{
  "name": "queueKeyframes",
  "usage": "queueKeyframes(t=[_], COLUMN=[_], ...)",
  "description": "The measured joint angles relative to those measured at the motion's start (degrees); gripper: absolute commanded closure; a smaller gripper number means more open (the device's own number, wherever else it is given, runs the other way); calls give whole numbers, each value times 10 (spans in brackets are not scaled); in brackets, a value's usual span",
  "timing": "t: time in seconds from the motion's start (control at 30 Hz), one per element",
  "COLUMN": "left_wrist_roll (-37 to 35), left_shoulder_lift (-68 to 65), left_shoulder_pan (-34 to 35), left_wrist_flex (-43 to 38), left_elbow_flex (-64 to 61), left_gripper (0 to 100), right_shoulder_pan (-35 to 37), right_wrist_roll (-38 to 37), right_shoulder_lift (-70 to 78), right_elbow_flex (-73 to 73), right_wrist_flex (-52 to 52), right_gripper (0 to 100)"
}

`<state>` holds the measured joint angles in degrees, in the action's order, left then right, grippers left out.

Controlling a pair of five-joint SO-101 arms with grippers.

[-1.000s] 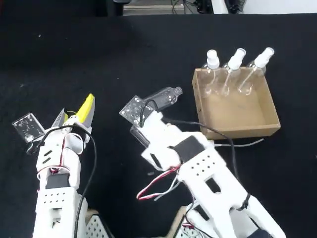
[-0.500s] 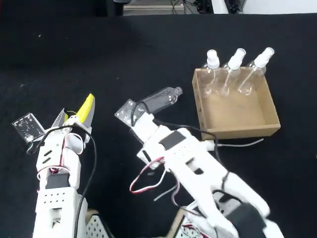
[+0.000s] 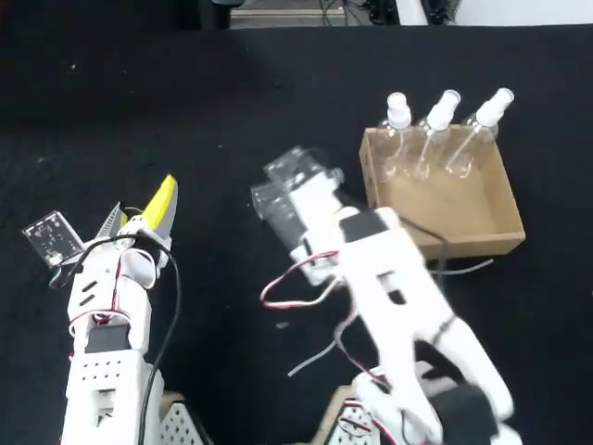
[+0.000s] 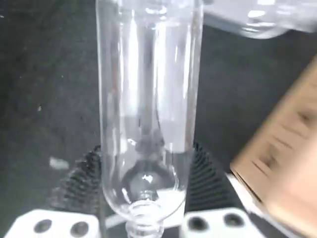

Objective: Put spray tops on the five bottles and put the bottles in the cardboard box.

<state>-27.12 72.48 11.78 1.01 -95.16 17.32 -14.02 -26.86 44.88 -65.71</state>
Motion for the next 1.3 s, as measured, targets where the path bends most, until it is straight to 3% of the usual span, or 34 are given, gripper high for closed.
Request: queueKeyframes(t=[0.17, 0.3, 0.6, 0.83, 1.0, 1.13, 1.3], left_wrist_roll=[0, 0, 0, -1, -1, -1, -1], left_shoulder_lift=[0, 0, 0, 0, 0, 0, 0], left_shoulder_pan=[0, 0, 0, 0, 0, 0, -1], left_wrist_flex=[0, 0, 0, 0, 0, 0, 0], left_elbow_flex=[0, 0, 0, 0, 0, 0, 0], left_gripper=[669, 669, 669, 669, 669, 669, 669], right_shoulder_pan=[-104, -249, -603, -793, -859, -862, -849], right_wrist_roll=[-73, -172, -354, -384, -349, -300, -275], right_shoulder_lift=[-120, -145, -55, 115, 235, 314, 354], right_elbow_flex=[-83, -95, -95, -153, -210, -226, -226], right_wrist_flex=[-195, -241, -130, -11, 4, 4, 4], right_gripper=[983, 981, 982, 980, 956, 868, 856])
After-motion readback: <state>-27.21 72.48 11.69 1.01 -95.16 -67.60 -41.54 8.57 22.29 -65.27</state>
